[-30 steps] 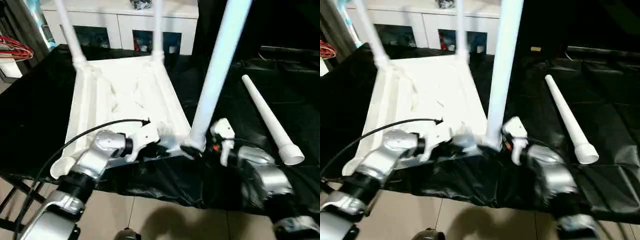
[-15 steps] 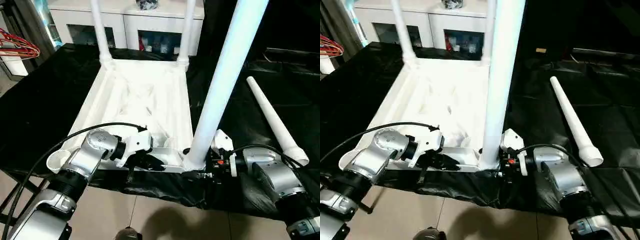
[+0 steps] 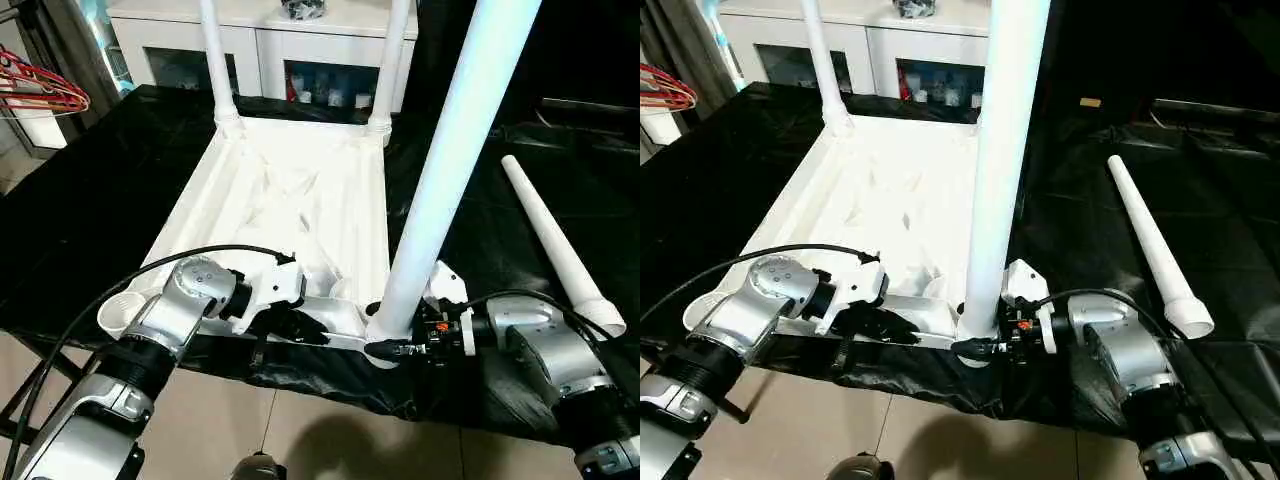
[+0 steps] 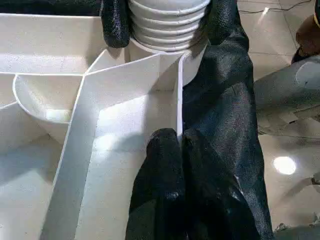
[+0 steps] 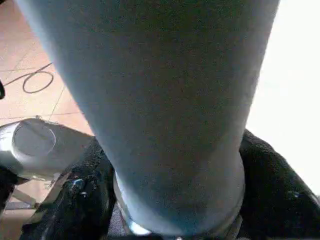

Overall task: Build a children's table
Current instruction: Rotate leg to tighten

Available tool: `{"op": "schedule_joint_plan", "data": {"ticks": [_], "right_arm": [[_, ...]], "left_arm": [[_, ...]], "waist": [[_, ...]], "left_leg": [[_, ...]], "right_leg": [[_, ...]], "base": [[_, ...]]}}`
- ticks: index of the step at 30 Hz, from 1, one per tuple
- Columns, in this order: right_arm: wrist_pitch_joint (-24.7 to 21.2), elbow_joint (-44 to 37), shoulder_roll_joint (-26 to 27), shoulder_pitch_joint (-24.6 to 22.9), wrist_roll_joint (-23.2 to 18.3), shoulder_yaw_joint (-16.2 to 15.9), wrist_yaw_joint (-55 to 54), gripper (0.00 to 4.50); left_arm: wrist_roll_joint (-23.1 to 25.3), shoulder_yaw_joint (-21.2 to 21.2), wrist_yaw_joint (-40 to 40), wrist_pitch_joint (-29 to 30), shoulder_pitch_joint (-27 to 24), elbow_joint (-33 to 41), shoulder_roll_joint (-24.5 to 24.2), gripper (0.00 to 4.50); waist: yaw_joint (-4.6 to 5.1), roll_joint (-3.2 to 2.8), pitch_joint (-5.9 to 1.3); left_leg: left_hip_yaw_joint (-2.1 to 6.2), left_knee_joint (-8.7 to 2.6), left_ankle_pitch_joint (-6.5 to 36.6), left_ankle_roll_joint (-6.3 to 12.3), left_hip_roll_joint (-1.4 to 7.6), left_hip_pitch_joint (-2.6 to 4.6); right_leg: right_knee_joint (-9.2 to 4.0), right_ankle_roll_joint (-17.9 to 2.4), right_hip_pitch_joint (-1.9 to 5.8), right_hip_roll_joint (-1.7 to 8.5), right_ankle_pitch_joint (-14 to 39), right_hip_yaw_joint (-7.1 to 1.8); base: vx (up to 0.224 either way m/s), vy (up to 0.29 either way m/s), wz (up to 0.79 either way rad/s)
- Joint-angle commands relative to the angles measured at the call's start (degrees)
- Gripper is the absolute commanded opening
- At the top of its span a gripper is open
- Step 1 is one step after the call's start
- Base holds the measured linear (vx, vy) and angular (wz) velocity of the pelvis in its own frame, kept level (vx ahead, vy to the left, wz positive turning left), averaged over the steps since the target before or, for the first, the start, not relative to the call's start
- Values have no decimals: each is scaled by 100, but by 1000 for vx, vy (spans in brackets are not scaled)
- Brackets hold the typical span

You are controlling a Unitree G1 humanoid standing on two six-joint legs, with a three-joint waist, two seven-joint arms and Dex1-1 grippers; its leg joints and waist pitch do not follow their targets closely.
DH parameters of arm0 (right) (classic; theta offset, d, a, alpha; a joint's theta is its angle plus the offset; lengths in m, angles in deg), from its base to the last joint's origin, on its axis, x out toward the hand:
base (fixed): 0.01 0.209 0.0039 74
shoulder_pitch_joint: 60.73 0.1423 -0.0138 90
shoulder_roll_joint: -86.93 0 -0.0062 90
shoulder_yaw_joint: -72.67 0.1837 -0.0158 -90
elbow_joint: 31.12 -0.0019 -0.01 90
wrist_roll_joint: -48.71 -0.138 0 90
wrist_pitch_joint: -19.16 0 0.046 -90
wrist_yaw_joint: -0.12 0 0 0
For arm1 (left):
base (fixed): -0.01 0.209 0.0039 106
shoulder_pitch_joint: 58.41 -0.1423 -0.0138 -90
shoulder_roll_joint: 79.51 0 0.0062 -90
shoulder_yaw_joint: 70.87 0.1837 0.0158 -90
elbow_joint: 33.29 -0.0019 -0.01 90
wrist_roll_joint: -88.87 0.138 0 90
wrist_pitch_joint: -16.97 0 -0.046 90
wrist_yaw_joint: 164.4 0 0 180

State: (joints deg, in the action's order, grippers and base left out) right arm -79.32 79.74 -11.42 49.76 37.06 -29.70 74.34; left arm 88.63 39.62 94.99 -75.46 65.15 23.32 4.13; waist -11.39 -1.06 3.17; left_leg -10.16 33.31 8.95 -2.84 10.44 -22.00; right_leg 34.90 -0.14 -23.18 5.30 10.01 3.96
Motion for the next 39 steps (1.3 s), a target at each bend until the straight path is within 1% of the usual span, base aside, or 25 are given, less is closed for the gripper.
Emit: {"op": "schedule_joint_plan", "data": {"ticks": [1, 3, 4, 6, 7, 9, 10, 11, 13, 15, 17, 18, 21, 22, 23, 24, 26, 27, 31, 33, 34, 36, 37, 38, 39], "right_arm": [[-73, 12, 227, -99, -77, -79, -227, 280], [-140, 95, 357, -98, -131, 52, -477, 280], [-128, 152, 454, -98, -157, 142, -657, 280], [-15, 293, 673, -102, -131, 310, -1132, 279], [19, 377, 777, -95, -103, 378, -1373, 279], [138, 545, 969, -77, 2, 482, -1847, 279], [141, 636, 1078, -61, 69, 536, -2121, 279], [167, 745, 1187, -31, 171, 581, -2449, 279], [208, 939, 1404, 25, 308, 679, -3016, 279], [292, 1162, 1632, 98, 474, 755, -3633, 279], [289, 1273, 1718, 146, 483, 818, -3871, 279], [378, 1452, 1848, 217, 529, 891, -4215, 279], [533, 1622, 2011, 304, 540, 986, -4548, 279], [550, 1640, 2034, 318, 528, 1007, -4580, 313], [559, 1641, 2042, 320, 525, 1014, -4583, 334], [593, 1642, 2075, 329, 507, 1043, -4583, 348], [565, 1603, 2078, 317, 433, 1071, -4466, 354], [594, 1592, 2047, 309, 472, 1050, -4471, 383], [682, 1561, 1955, 287, 548, 988, -4420, 396], [742, 1486, 1840, 252, 525, 919, -4196, 396], [733, 1315, 1694, 184, 470, 827, -3826, 396], [696, 1155, 1572, 121, 424, 757, -3535, 396], [651, 963, 1409, 47, 357, 681, -3154, 396], [636, 906, 1359, 26, 334, 660, -3042, 396], [612, 820, 1284, -8, 299, 636, -2861, 396]], "left_arm": [[-22, -178, -439, 48, 144, 16, 120, 0], [-23, -212, -554, 115, 137, 41, 154, 0], [-7, -225, -645, 183, 134, 61, 179, 0], [38, -261, -910, 378, 129, 99, 268, 0], [52, -285, -1047, 461, 133, 109, 326, 0], [50, -320, -1252, 642, 132, 157, 445, 0], [92, -317, -1381, 699, 128, 186, 498, 0], [137, -318, -1537, 790, 127, 212, 564, 0], [227, -318, -1890, 952, 124, 264, 702, 0], [324, -313, -2306, 1132, 104, 356, 883, 0], [367, -329, -2509, 1193, 91, 382, 978, 0], [412, -354, -2778, 1293, 54, 454, 1143, 0], [424, -320, -3009, 1305, -35, 541, 1384, 0], [438, -294, -3033, 1294, -48, 551, 1404, 0], [443, -283, -3041, 1298, -55, 561, 1411, 0], [468, -233, -3072, 1316, -84, 607, 1439, 0], [504, -167, -3041, 1268, -100, 620, 1430, 0], [516, -151, -3019, 1225, -109, 604, 1408, 0], [510, -134, -2903, 1138, -136, 614, 1337, 0], [475, -112, -2695, 1006, -182, 671, 1232, 0], [431, -96, -2465, 959, -221, 722, 1101, 0], [401, -88, -2297, 934, -231, 739, 1000, 0], [378, -75, -2094, 852, -226, 733, 867, 0], [375, -71, -2036, 813, -221, 725, 825, 0], [373, -63, -1945, 745, -210, 710, 758, 0]], "waist": [[29, 9, -389], [49, 11, -372], [55, 11, -367], [110, 9, -355], [125, 7, -357], [227, 17, -348], [242, 16, -348], [279, 6, -354], [343, 15, -354], [368, 13, -348], [379, 6, -347], [386, 8, -355], [398, 1, -369], [398, 7, -367], [396, 7, -370], [388, 7, -372], [389, 6, -369], [388, -10, -366], [388, -20, -372], [381, -17, -381], [377, -40, -390], [356, -21, -403], [348, 8, -406], [321, -4, -427], [322, -12, -427]], "left_leg": [[104, -436, 1966, 38, 315, 125], [116, -452, 2105, -23, 311, 125], [126, -455, 2217, -68, 308, 144], [150, -477, 2347, -153, 311, 144], [151, -477, 2383, -173, 309, 151], [158, -482, 2447, -219, 292, 141], [165, -483, 2447, -217, 286, 137], [165, -486, 2411, -228, 284, 132], [156, -482, 2347, -199, 275, 126], [150, -479, 2343, -202, 270, 137], [151, -480, 2319, -204, 259, 130], [146, -478, 2309, -177, 265, 150], [139, -483, 2255, -168, 269, 139], [134, -481, 2220, -147, 262, 132], [132, -483, 2190, -126, 258, 128], [121, -479, 2123, -68, 251, 116], [119, -481, 2104, -38, 253, 116], [121, -484, 2118, -42, 252, 114], [127, -494, 2169, -71, 257, 125], [126, -494, 2126, -49, 263, 120], [122, -491, 2051, -26, 263, 122], [105, -474, 1875, 62, 257, 112], [98, -466, 1789, 95, 262, 108], [98, -447, 1596, 187, 258, 99], [87, -437, 1475, 246, 266, 92]], "right_leg": [[-435, -1211, 226, 391, 1646, -259], [-461, -1133, 222, 406, 1962, -258], [-484, -1071, 208, 416, 2207, -255], [-505, -992, 196, 425, 2414, -252], [-513, -984, 192, 429, 2447, -250], [-526, -968, 187, 434, 2496, -246], [-531, -952, 196, 435, 2530, -241], [-526, -943, 192, 429, 2501, -244], [-527, -949, 199, 415, 2401, -247], [-537, -963, 185, 417, 2410, -248], [-543, -933, 199, 410, 2457, -243], [-551, -917, 189, 399, 2391, -249], [-530, -966, 199, 382, 2082, -250], [-529, -967, 204, 374, 2017, -251], [-524, -968, 213, 369, 1964, -250], [-523, -970, 222, 372, 1881, -256], [-527, -962, 225, 369, 1885, -255], [-534, -950, 223, 367, 1926, -255], [-536, -931, 218, 364, 1957, -251], [-527, -952, 235, 364, 1798, -252], [-509, -989, 241, 361, 1630, -256], [-490, -1047, 262, 347, 1329, -252], [-481, -1061, 269, 346, 1222, -254], [-445, -1109, 289, 346, 977, -247], [-419, -1182, 281, 333, 763, -243]], "base": [[0, 0, 0], [0, 0, 0], [0, 0, 0], [0, 0, 0], [0, 0, 0], [0, 0, 0], [0, 0, 0], [0, 0, 0], [0, 0, 0], [0, 0, 0], [0, 0, 0], [0, 0, 0], [0, 0, 0], [0, 0, 0], [0, 0, 0], [0, 0, 0], [0, 0, 0], [0, 0, 0], [0, 0, 0], [0, 0, 0], [0, 0, 0], [0, 0, 0], [0, 0, 0], [0, 0, 0], [0, 0, 0]]}}
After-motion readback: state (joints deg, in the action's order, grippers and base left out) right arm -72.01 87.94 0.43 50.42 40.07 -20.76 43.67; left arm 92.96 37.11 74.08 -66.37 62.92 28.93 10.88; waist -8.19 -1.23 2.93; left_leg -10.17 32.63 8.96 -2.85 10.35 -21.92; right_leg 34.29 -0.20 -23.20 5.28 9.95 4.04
